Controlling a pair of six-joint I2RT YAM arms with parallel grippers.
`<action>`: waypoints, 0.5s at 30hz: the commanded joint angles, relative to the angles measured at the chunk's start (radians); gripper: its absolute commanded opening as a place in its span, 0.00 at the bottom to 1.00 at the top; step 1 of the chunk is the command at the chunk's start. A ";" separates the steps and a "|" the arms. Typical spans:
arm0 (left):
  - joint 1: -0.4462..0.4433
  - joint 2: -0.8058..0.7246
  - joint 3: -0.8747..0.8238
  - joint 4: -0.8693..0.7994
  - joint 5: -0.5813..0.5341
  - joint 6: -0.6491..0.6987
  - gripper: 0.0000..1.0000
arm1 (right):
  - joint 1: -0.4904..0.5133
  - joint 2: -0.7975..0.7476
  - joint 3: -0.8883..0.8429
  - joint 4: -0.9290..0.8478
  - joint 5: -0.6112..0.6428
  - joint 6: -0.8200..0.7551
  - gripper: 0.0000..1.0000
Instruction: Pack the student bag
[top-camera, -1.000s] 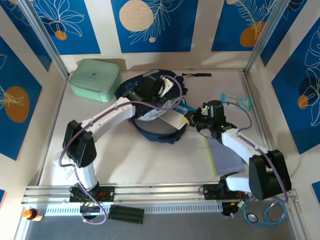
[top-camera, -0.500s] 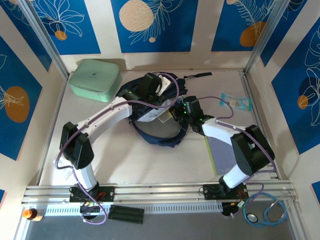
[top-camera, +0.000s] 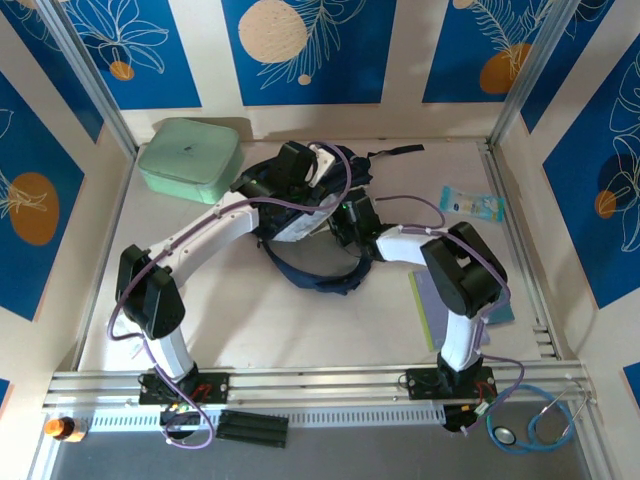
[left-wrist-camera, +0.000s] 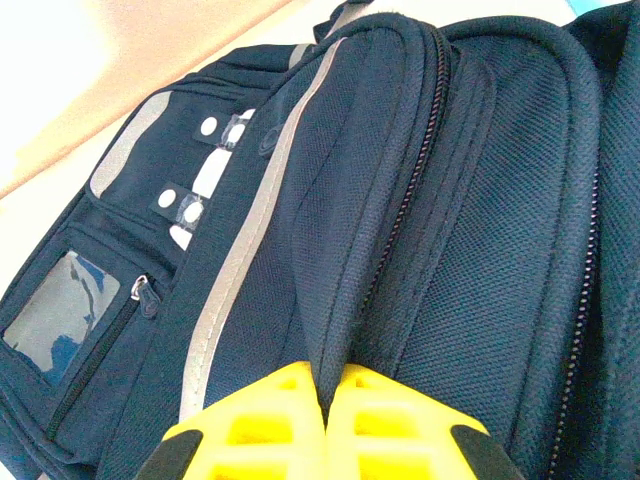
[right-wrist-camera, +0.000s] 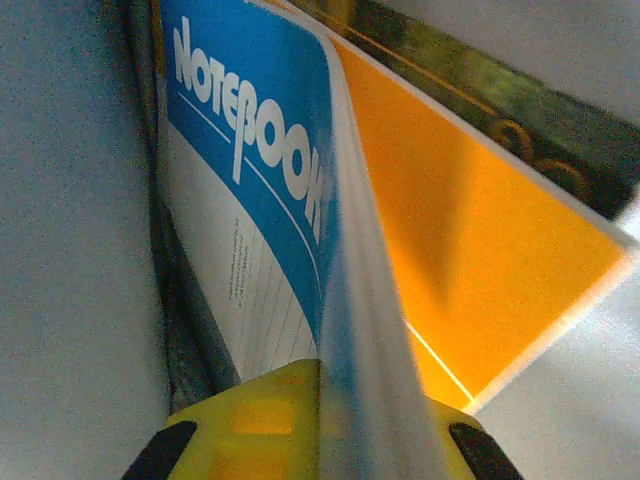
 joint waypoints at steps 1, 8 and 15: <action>0.025 -0.064 0.056 0.094 -0.003 -0.039 0.00 | -0.006 0.028 0.022 0.110 -0.016 0.014 0.17; 0.039 -0.049 0.045 0.091 0.002 -0.062 0.00 | -0.018 -0.002 -0.039 0.181 -0.111 0.002 0.60; 0.051 -0.045 0.037 0.091 0.014 -0.065 0.00 | -0.039 -0.166 -0.114 -0.047 -0.197 -0.018 0.77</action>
